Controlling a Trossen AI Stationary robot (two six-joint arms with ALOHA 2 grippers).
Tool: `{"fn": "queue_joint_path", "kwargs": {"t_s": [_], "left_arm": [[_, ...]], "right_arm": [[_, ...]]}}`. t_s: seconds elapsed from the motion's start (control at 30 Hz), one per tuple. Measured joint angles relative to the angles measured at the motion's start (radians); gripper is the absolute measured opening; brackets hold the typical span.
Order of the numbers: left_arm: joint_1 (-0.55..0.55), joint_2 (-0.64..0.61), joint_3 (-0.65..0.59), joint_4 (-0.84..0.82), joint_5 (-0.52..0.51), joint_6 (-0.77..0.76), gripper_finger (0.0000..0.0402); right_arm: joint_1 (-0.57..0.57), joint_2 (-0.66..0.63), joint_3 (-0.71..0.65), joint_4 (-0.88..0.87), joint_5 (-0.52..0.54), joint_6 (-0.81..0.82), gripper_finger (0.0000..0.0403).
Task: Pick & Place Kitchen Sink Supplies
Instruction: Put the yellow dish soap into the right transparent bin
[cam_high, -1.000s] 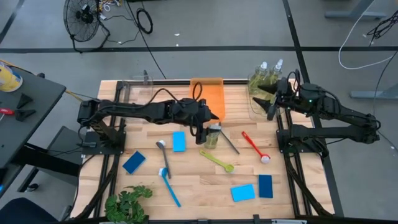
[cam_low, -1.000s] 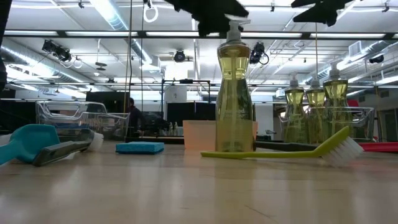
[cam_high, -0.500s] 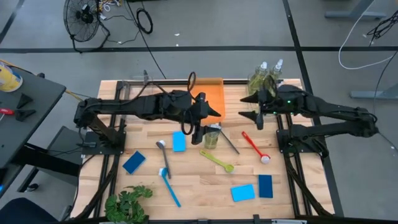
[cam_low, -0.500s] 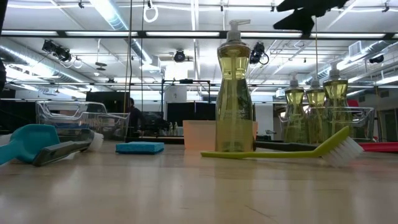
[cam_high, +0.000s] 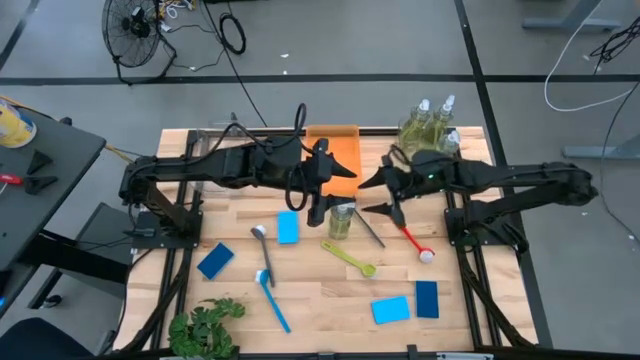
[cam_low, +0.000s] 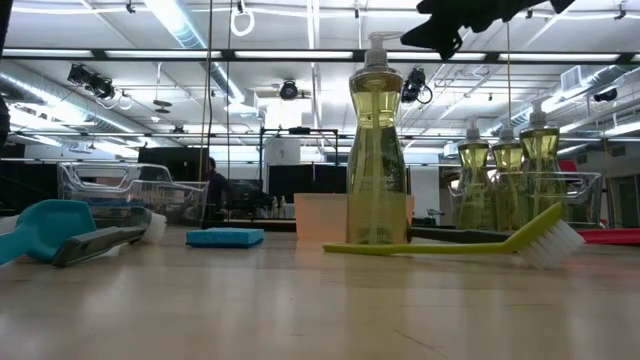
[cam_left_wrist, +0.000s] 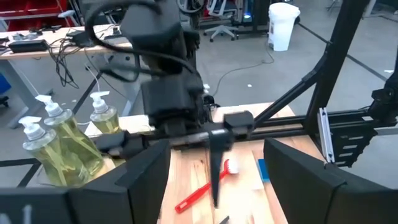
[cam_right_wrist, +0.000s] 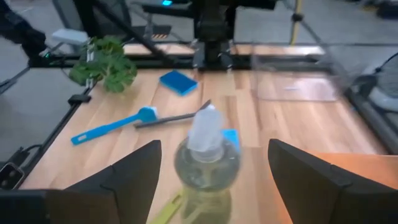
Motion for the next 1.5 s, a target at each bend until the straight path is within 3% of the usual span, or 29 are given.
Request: {"fn": "queue_joint_path", "kwargs": {"t_s": [0.47,0.9,1.5], "left_arm": [[0.001,0.001,0.0,0.001,-0.045,-0.001,0.0264],[0.001,0.001,0.0,0.001,-0.058,0.0,0.0264],[0.002,0.001,0.0,-0.008,-0.064,0.001,0.0264]], "right_arm": [[0.026,0.173,0.0,0.143,0.002,0.006,0.0294],[0.027,0.258,0.0,0.234,0.009,0.006,0.0287],[0.028,0.256,0.002,0.232,0.044,0.004,0.0114]]}}
